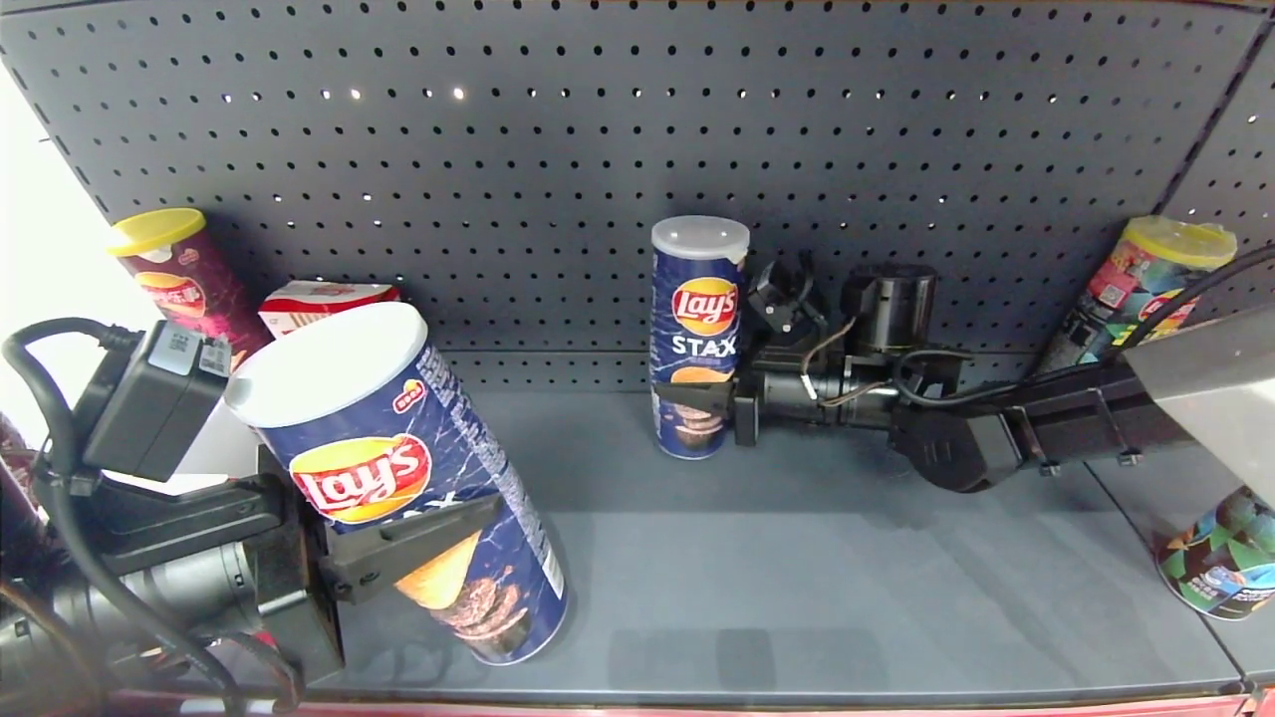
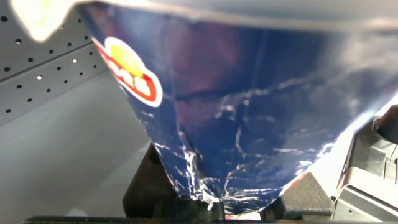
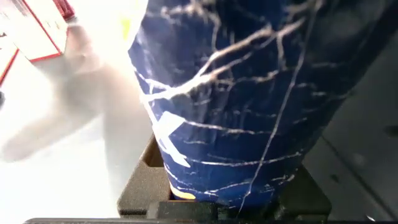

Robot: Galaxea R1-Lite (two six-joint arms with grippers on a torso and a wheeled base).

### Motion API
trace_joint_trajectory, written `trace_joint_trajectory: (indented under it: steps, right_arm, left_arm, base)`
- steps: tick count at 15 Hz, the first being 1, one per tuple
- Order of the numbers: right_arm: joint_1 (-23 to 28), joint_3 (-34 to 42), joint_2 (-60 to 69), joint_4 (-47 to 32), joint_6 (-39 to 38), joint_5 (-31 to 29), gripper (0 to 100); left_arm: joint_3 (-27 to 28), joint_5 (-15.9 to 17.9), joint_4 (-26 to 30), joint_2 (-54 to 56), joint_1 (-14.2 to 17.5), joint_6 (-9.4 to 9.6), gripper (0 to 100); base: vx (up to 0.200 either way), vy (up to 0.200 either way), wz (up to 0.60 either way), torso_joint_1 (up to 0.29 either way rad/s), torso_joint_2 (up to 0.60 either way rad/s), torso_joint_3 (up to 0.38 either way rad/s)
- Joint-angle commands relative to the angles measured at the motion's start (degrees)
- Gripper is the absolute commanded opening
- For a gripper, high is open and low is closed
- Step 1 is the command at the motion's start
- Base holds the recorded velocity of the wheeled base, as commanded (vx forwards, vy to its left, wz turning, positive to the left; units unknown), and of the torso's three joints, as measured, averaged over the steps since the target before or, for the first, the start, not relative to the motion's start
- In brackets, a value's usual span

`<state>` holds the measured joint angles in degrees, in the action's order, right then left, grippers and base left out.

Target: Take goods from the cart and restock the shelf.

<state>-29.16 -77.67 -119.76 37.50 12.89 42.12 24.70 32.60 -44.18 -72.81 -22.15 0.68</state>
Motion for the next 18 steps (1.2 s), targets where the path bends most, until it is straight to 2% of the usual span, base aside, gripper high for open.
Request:
trace_joint_trajectory:
  steps: [1,3,6,8,13,16,18]
  right_arm:
    - [-1.3,5.4,7.3,0.2,0.0,-2.0,0]
    - [-2.5,11.1,11.0,1.6,0.2,-3.4,0]
    - [-5.1,22.4,15.7,10.4,-0.1,-7.6,0]
    - [-7.2,27.4,18.2,12.6,-0.2,-9.2,0]
    - [-11.6,38.0,21.1,20.2,-2.7,-12.9,0]
    - [-12.0,43.9,20.3,26.5,-2.8,-14.1,0]
    - [-12.0,46.5,20.9,28.0,-2.8,-14.2,0]
  left_arm:
    - [0.1,0.0,0.0,0.1,0.1,0.02,0]
    - [0.0,0.0,0.0,0.2,0.0,0.02,0]
    - [0.1,0.1,0.0,0.3,0.0,0.02,0]
    - [0.0,0.0,0.0,0.4,0.0,0.02,0]
    - [0.0,-0.1,0.0,0.4,0.0,0.02,0]
    - [0.1,-0.2,0.1,0.4,0.0,0.02,0]
    - [0.1,-0.2,0.1,0.4,0.0,0.02,0]
  base:
    - [0.000,0.000,0.00,0.000,0.00,0.000]
    - [0.000,0.000,0.00,0.000,0.00,0.000]
    - [0.000,0.000,0.00,0.000,0.00,0.000]
    - [0.000,0.000,0.00,0.000,0.00,0.000]
    - [0.000,0.000,0.00,0.000,0.00,0.000]
    - [0.000,0.000,0.00,0.000,0.00,0.000]
    - [0.000,0.000,0.00,0.000,0.00,0.000]
